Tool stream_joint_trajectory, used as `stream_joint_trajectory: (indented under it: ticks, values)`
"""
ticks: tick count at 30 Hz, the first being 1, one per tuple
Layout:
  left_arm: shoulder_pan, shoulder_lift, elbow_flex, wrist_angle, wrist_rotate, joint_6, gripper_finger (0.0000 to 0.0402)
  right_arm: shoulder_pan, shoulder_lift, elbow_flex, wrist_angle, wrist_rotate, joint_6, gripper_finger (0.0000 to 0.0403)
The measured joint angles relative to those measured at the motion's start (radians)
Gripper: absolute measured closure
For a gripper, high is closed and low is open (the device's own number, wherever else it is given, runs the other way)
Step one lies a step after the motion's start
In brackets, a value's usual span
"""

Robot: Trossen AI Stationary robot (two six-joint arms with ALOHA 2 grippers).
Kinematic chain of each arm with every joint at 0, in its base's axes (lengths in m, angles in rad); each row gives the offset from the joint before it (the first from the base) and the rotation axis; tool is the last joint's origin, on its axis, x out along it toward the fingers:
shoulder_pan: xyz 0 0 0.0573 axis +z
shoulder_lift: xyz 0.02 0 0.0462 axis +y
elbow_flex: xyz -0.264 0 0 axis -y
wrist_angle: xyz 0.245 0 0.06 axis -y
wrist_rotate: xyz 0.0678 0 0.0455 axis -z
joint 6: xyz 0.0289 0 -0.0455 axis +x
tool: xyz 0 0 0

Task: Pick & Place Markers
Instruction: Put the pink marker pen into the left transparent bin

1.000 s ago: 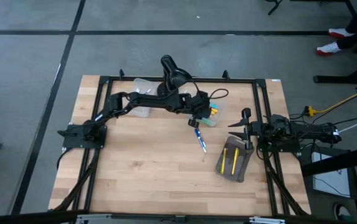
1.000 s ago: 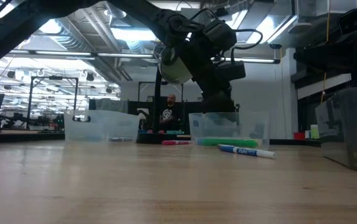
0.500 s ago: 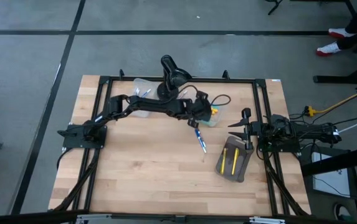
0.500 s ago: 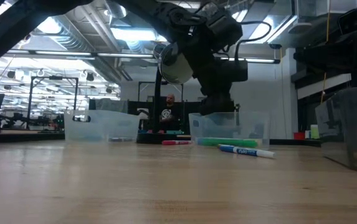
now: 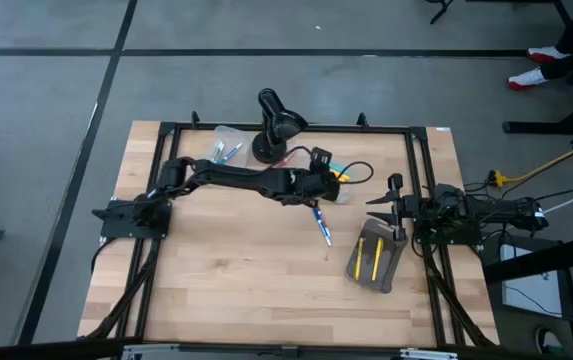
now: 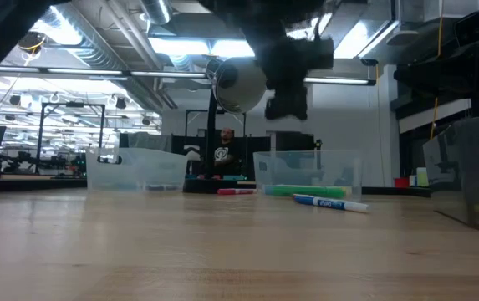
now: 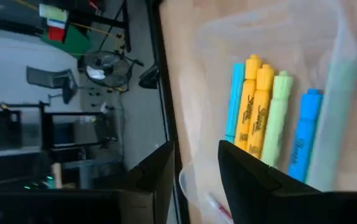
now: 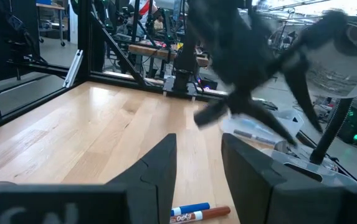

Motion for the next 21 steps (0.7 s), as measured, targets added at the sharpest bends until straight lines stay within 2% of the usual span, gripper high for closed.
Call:
stream_joint_trajectory:
  ticks: [6, 11, 14, 21]
  values:
    - [-0.032, -0.094, 0.001, -0.274, 0.034, -0.268, 0.0283, 0.0, 0.0, 0.0, 0.0, 0.0, 0.0, 0.0276]
    - [-0.034, -0.111, -0.001, -0.525, 0.223, -0.563, 0.0283, 0.0, 0.0, 0.0, 0.0, 0.0, 0.0, 0.0276]
    - [-0.034, -0.113, -0.039, -0.583, 0.271, -0.683, 0.0284, 0.0, 0.0, 0.0, 0.0, 0.0, 0.0, 0.0276]
    - [-0.057, -0.112, -0.177, -0.651, 0.262, -0.878, 0.0282, 0.0, 0.0, 0.0, 0.0, 0.0, 0.0, 0.0276]
